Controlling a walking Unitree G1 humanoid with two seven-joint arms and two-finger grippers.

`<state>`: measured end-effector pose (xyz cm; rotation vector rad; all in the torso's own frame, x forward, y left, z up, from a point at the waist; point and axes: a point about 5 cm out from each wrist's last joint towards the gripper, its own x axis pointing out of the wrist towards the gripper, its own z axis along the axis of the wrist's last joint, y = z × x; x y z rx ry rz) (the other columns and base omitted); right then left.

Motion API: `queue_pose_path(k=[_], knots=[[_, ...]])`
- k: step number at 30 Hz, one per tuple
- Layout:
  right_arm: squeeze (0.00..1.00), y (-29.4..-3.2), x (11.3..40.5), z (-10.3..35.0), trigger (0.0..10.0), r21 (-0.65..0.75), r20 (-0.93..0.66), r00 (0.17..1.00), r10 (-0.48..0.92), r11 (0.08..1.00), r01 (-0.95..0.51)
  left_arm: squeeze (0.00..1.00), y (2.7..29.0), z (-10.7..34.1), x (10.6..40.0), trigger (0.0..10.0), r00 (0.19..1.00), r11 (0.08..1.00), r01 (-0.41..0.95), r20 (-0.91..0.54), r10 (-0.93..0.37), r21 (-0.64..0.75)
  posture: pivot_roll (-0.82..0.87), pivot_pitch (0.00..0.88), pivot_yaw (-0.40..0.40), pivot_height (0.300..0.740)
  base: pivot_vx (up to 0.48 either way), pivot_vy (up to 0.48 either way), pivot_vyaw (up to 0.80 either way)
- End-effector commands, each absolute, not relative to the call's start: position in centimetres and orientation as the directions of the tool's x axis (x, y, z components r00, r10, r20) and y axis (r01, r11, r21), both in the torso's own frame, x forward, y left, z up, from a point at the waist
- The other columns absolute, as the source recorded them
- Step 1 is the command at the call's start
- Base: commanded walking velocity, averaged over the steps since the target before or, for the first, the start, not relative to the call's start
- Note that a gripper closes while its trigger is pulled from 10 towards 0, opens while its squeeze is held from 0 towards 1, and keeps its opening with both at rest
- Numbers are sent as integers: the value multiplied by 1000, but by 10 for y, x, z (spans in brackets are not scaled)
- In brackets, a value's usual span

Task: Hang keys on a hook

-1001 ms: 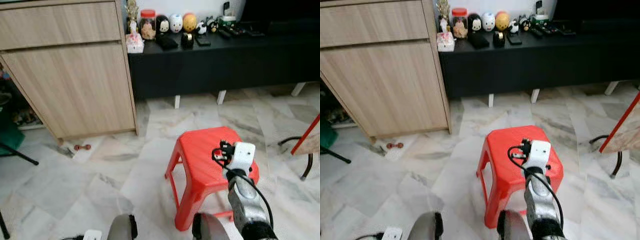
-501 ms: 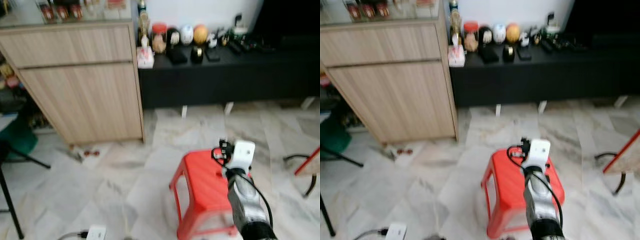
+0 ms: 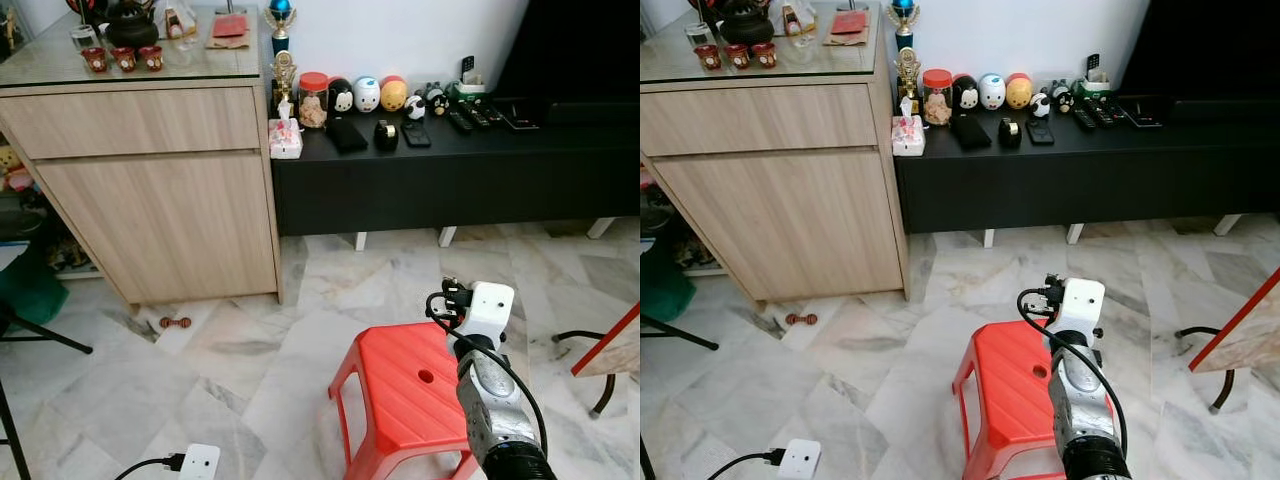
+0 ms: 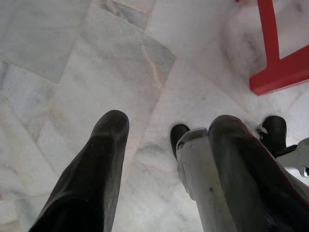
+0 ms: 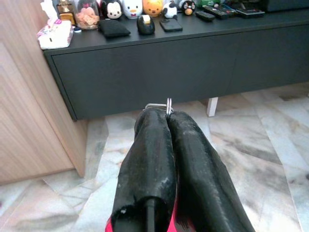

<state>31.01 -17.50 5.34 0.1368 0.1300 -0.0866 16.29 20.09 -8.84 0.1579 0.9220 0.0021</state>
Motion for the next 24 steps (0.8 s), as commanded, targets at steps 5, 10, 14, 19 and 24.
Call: queue_pose_path(k=[5, 10, 14, 19, 24], knots=[[0, -177, 310, 54, 10000, 127, -143, 985, -101, 985, 119, 0, 200, -89, 161, 10000, 604, 986, 80, -794, 68, 146, 28, 0, -52, 740, 0, -436, 0], [0, -176, 309, 53, 10000, 121, -150, 983, -105, 985, 124, 0, 200, -89, 161, 10000, 604, 986, 84, -794, 68, 148, 28, 0, -49, 740, 0, -439, 0], [0, -173, 307, 50, 10000, 118, -153, 984, -93, 987, 112, 0, 200, -90, 160, 10000, 600, 985, 95, -798, 62, 147, 28, 0, -49, 740, 0, -460, 0], [0, -174, 309, 52, 10000, 129, -147, 984, -99, 985, 118, 0, 200, -90, 160, 10000, 596, 985, 96, -801, 60, 145, 25, 0, -48, 740, 0, -472, 0], [0, -179, 310, 56, 10000, 113, -140, 984, -114, 985, 130, 0, 199, -90, 161, 10000, 596, 986, 94, -801, 54, 135, 0, 0, -42, 740, 0, -472, 0]])
